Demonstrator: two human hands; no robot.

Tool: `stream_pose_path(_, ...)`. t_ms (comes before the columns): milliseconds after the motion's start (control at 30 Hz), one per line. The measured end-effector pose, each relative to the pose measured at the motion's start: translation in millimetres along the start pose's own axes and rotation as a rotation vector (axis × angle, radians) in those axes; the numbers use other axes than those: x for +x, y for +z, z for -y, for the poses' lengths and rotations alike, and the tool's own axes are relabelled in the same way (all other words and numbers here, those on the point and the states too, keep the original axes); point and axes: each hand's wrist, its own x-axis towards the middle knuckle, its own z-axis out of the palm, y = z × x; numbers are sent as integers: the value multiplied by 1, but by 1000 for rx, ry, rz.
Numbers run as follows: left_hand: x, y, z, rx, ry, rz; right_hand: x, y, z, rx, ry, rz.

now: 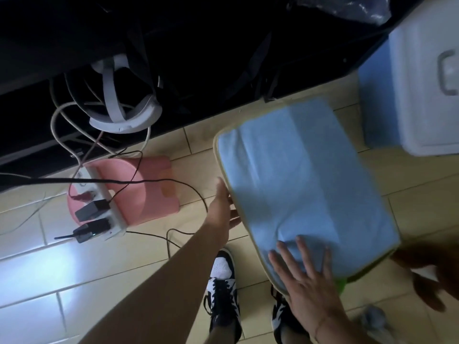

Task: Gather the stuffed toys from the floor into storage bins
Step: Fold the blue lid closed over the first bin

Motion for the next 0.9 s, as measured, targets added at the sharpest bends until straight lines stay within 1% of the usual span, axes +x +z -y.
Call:
stream_pose_path(67, -8, -1, 9, -102, 43, 58, 3, 3, 9, 20, 28, 20)
stream_pose_path(100, -14, 1, 12, -82, 104, 62, 3, 4, 13, 34, 40, 40)
stream_pose_path(133, -17, 5, 11, -16, 183, 22, 3, 4, 16, 40, 52, 54)
stream_pose_path(167, -19, 10, 8, 91, 276, -75, 0, 4, 19, 48, 61, 47)
stream_pose_path(200, -20, 16, 1, 224, 382, -220, -2, 3, 21, 58, 71, 42)
stream_pose_path(233, -19, 22, -12, 345, 538, -382, -4, 3, 22, 74, 76, 22)
stream_pose_path(267, -19, 29, -30, 462, 785, -534, -8, 3, 23, 97, 80, -10)
stream_pose_path(300, -19, 39, -51, 570, 1063, -612, -11, 2, 23, 125, 94, -77)
stream_pose_path(333, -17, 50, -72, 663, 1291, -581, -13, 1, 23, 173, 117, -158)
stream_pose_path(367, -12, 63, -92, 761, 1408, -480, -15, 0, 24, 229, 149, -246)
stream_pose_path(400, -3, 76, -107, 882, 1403, -365, -17, 0, 25, 291, 187, -310)
stream_pose_path(433, 7, 86, -119, 1050, 1301, -277, -18, -1, 25, 355, 235, -359)
stream_pose_path(467, 21, 93, -124, 1254, 1156, -249, -19, -3, 24, 421, 286, -410)
stream_pose_path(500, 34, 95, -124, 1433, 1026, -260, -19, -6, 21, 487, 336, -475)
stream_pose_path(533, 46, 93, -120, 1536, 939, -283, -20, -10, 17, 544, 394, -543)
stream_pose_path(567, 52, 89, -116, 1571, 894, -310, -20, -14, 12, 586, 481, -607)
stream_pose_path(600, 56, 85, -113, 1563, 889, -336, -21, -16, 8, 627, 626, -642)
stream_pose_path(633, 57, 81, -109, 1538, 924, -362, -20, -17, 3, 675, 827, -634)
stream_pose_path(700, 60, 78, -103, 1502, 1017, -399, -19, -16, -7, 830, 1211, -527)
stream_pose_path(733, 62, 77, -101, 1480, 1028, -408, -16, -16, -15, 977, 1368, -484)
stream_pose_path(800, 66, 75, -98, 1445, 994, -416, -4, -11, -28, 1361, 1632, -404)
stream_pose_path(833, 68, 75, -97, 1444, 977, -412, 4, -8, -31, 1511, 1683, -400)
stream_pose_path(867, 69, 75, -95, 1449, 963, -401, 9, -3, -33, 1591, 1678, -413)
stream_pose_path(900, 70, 75, -92, 1449, 952, -382, 11, 4, -35, 1611, 1665, -414)
